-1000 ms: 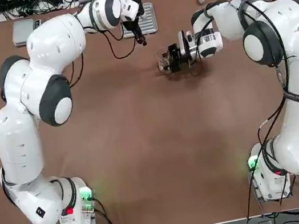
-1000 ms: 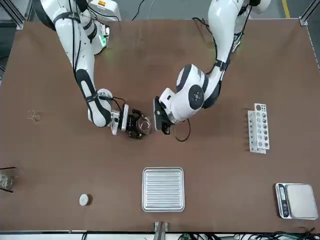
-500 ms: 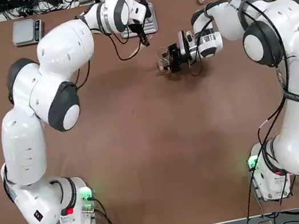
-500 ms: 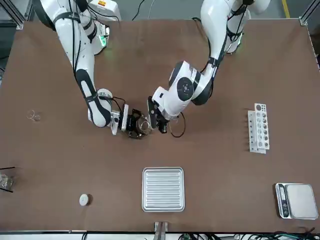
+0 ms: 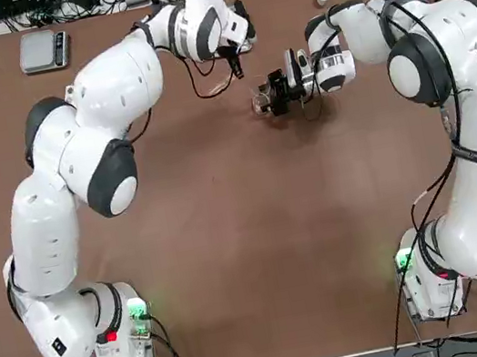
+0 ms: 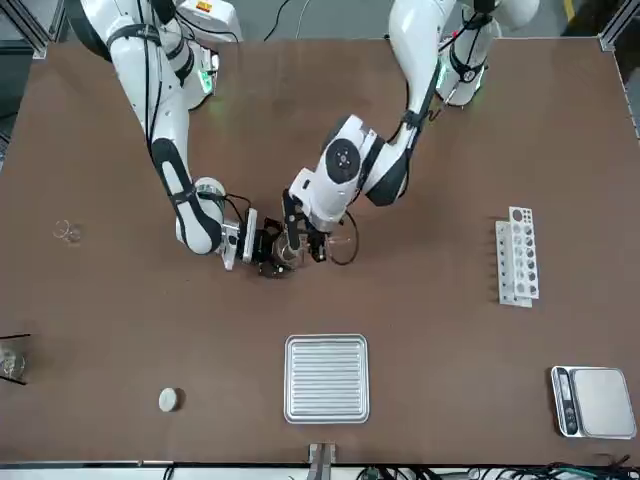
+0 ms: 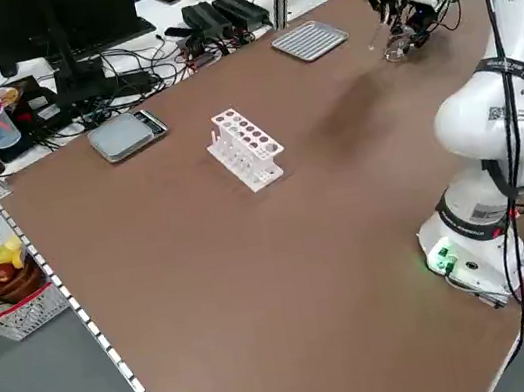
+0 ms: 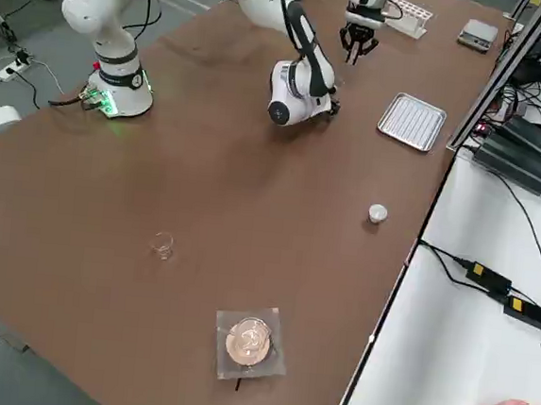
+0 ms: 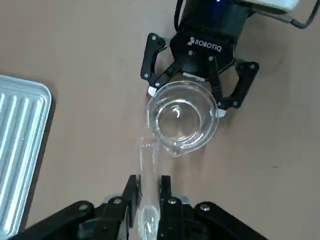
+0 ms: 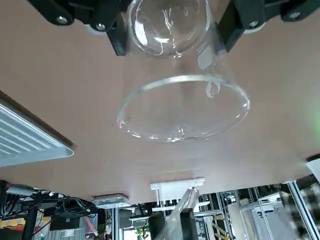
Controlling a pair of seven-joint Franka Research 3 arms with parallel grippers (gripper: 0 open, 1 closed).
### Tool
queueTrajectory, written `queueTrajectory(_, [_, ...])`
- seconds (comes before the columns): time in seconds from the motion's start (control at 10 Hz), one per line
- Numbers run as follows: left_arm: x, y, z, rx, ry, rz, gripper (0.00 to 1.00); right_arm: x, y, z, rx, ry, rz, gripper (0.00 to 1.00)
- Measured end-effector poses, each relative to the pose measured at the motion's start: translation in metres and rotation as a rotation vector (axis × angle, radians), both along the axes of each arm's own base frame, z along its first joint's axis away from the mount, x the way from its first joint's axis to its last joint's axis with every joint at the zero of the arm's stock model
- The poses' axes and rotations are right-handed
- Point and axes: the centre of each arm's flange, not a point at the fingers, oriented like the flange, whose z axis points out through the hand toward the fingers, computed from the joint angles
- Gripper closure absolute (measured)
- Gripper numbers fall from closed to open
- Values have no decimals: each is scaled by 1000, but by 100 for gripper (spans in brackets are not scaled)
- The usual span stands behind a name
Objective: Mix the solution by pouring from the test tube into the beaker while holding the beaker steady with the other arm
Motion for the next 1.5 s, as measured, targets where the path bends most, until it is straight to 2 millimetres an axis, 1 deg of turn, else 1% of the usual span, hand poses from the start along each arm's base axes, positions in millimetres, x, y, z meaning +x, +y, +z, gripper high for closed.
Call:
queueTrajectory(0.1, [0, -3, 0, 4, -7, 4, 78, 0, 0, 0, 0, 0, 0, 22])
queueTrajectory(0.3, [-1, -10, -8, 31, -26, -1, 78, 0, 0, 0, 0, 0, 0, 22])
queueTrajectory(0.6, [-17, -28, -15, 72, -57, 2, 78, 0, 1, 0, 0, 0, -1, 22])
queueTrajectory(0.8, [-22, -36, -21, 97, -81, -3, 78, 0, 1, 0, 0, 0, -1, 22])
queueTrajectory(1.2, [-27, -42, -31, 173, -141, -42, 78, -1, 2, 0, 0, 1, 1, 22])
queueTrajectory(1.5, [-32, -47, -38, 190, -150, -60, 78, -1, 3, 0, 1, 1, 1, 22])
